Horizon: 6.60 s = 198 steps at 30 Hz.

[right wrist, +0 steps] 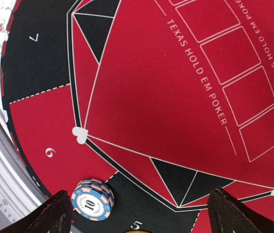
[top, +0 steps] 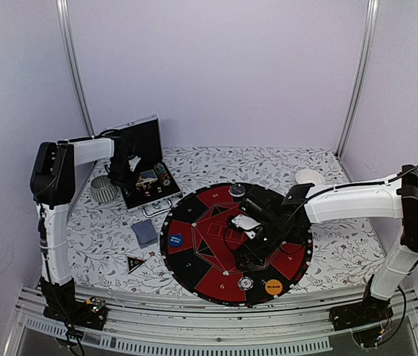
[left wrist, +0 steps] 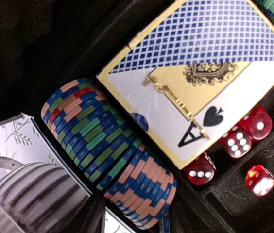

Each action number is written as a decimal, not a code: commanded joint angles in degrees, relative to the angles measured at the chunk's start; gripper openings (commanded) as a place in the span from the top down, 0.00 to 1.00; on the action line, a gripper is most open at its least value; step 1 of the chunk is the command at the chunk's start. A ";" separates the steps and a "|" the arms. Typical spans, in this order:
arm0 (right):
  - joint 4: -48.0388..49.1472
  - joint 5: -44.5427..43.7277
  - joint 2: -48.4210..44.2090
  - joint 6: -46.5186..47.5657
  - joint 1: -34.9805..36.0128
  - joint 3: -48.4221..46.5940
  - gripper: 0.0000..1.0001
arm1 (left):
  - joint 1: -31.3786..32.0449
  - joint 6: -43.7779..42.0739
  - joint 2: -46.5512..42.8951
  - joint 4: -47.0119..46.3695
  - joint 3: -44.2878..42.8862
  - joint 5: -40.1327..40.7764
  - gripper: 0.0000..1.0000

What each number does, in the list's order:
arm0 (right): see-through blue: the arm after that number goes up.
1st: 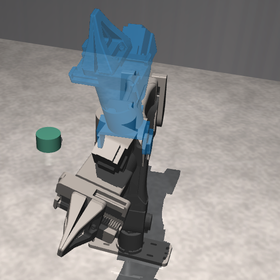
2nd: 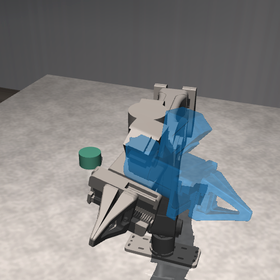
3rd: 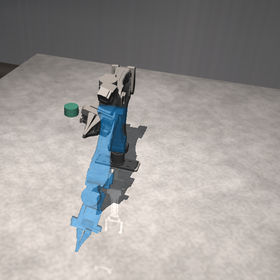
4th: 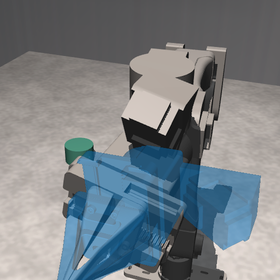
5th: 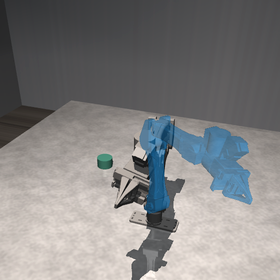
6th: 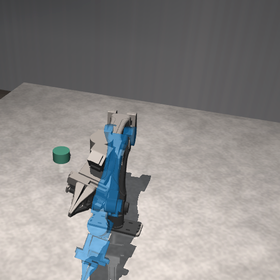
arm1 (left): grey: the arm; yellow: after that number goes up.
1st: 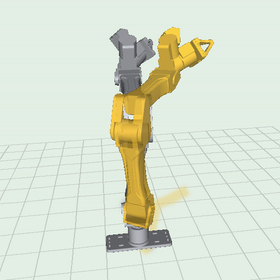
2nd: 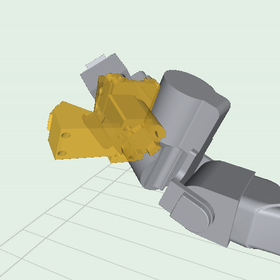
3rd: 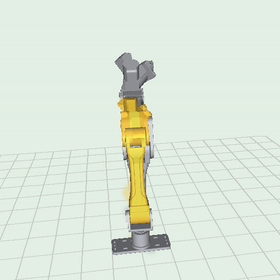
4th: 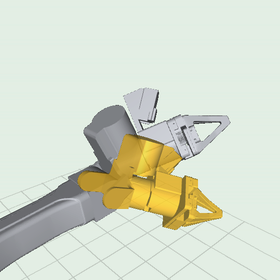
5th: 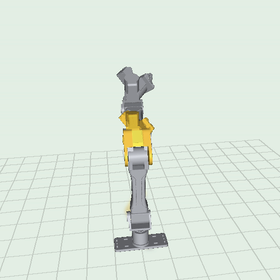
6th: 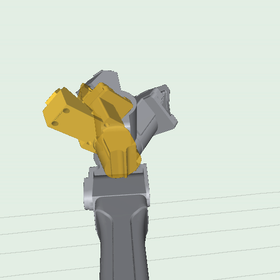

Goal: Distribute texas hold em gaming equipment
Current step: Pick up the pile of poker chips from the chip case, then pass from the left arm to the right

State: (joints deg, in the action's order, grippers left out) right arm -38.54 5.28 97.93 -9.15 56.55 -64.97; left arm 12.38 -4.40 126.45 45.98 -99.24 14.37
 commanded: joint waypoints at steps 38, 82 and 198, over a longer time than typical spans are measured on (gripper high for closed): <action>0.05 2.45 1.65 0.27 -0.24 -0.94 0.01 | -0.91 -1.53 -0.52 -1.86 1.95 -9.55 0.73; 1.28 -4.57 -5.09 -0.59 -0.23 -3.85 0.01 | -2.06 6.17 -15.22 0.88 -1.21 -8.00 1.00; 48.55 -10.25 -1.89 59.28 13.36 -10.53 0.26 | 27.61 40.55 -59.32 -32.02 43.69 -53.15 1.00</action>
State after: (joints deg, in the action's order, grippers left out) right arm 7.49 -7.73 97.08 45.28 69.84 -75.90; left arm 39.27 36.71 67.26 14.46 -54.43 -36.69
